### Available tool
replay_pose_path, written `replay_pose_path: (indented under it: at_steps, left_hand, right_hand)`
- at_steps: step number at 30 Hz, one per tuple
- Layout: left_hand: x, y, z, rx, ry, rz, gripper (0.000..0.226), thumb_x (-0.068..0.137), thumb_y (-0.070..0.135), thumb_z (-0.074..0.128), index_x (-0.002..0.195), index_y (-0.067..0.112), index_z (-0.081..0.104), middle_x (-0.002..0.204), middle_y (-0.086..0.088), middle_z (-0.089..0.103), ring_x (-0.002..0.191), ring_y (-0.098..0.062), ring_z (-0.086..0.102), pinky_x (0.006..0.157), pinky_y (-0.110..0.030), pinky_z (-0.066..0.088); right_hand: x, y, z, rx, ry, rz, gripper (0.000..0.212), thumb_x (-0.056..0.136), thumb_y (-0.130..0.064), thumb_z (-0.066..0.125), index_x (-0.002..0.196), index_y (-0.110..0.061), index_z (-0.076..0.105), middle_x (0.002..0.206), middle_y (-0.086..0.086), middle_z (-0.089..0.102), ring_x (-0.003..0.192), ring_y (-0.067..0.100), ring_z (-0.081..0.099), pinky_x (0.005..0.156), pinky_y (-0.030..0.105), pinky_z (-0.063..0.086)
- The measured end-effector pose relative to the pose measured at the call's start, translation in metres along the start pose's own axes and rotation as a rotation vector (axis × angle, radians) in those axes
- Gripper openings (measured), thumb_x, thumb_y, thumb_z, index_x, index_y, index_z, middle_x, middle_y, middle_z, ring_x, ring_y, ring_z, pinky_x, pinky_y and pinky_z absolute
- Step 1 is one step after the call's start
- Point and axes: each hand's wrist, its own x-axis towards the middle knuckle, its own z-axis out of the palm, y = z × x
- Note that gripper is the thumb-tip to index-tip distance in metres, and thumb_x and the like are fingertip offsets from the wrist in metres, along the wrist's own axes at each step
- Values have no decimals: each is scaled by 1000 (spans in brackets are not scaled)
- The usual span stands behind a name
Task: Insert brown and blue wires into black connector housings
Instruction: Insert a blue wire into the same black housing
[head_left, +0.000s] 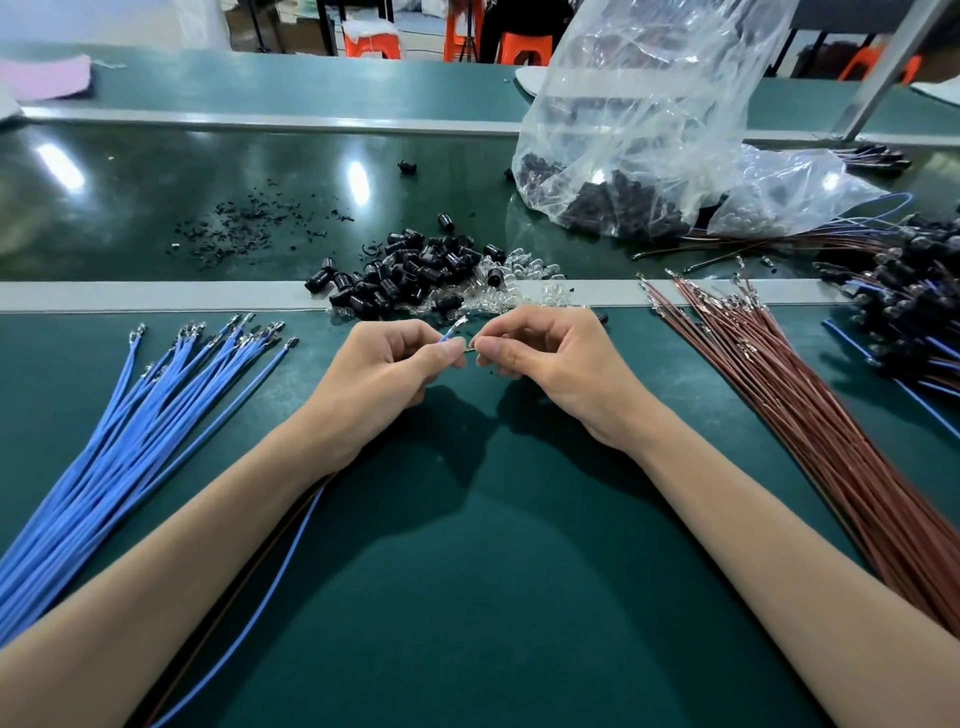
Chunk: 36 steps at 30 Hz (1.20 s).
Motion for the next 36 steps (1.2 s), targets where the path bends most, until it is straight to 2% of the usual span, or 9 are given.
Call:
replay_pose_path:
  at_steps: [7, 11, 15, 18, 20, 23, 29, 36]
  left_hand:
    - [0, -3, -2, 26, -32, 11, 23, 91, 20, 60, 69, 14, 64, 53, 4, 33, 48, -9, 27, 42, -16, 22]
    - [0, -2, -1, 28, -32, 20, 23, 91, 19, 60, 69, 14, 64, 52, 5, 33, 48, -9, 27, 42, -15, 22]
    - [0, -1, 0, 29, -30, 17, 23, 91, 18, 60, 69, 13, 64, 50, 10, 35, 46, -5, 28, 42, -12, 24]
    - [0, 0, -1, -17, -21, 7, 23, 91, 16, 58, 69, 11, 63, 48, 11, 36, 45, -4, 28, 41, -11, 24]
    - [0, 1, -1, -37, -19, 5, 23, 92, 15, 57, 70, 9, 62, 49, 10, 36, 45, -4, 28, 41, -10, 24]
    - [-1, 2, -1, -27, -21, 10, 22, 92, 15, 57, 72, 7, 63, 51, 7, 34, 46, -6, 26, 41, -12, 22]
    - [-1, 3, 0, -26, -21, 14, 21, 93, 14, 56, 75, 4, 62, 50, 9, 33, 45, -5, 25, 41, -11, 23]
    - [-1, 2, -2, -22, -43, 15, 22, 92, 14, 56, 72, 6, 62, 47, 12, 34, 43, -2, 27, 40, -9, 23]
  right_hand:
    - [2, -1, 1, 136, 141, 42, 9, 80, -12, 72, 78, -21, 72, 66, -5, 69, 60, 3, 58, 61, 15, 47]
    - [1, -1, 1, 132, 54, 31, 7, 71, -21, 76, 78, -21, 75, 68, -5, 70, 63, 4, 57, 64, 14, 48]
    - [0, 1, 0, 104, 6, 19, 10, 74, -11, 76, 80, -18, 76, 71, -5, 72, 66, 2, 60, 65, 13, 48]
    - [0, 1, -1, 121, 9, 16, 12, 68, -20, 77, 80, -21, 76, 77, -4, 74, 74, 4, 65, 70, 14, 50]
    - [0, 1, -1, 119, 14, 9, 12, 71, -14, 77, 81, -19, 76, 77, -4, 74, 75, 5, 65, 71, 15, 51]
    - [0, 1, 1, 81, 34, -16, 10, 76, -7, 75, 82, -16, 74, 71, -7, 71, 66, 3, 61, 67, 14, 49]
    - [-1, 0, 4, 14, 84, -61, 10, 72, -24, 74, 82, -22, 73, 70, -9, 70, 67, 5, 60, 68, 16, 49]
    - [-1, 1, 4, 14, 42, -74, 14, 78, -4, 73, 84, -16, 73, 74, -10, 72, 73, 2, 65, 72, 13, 50]
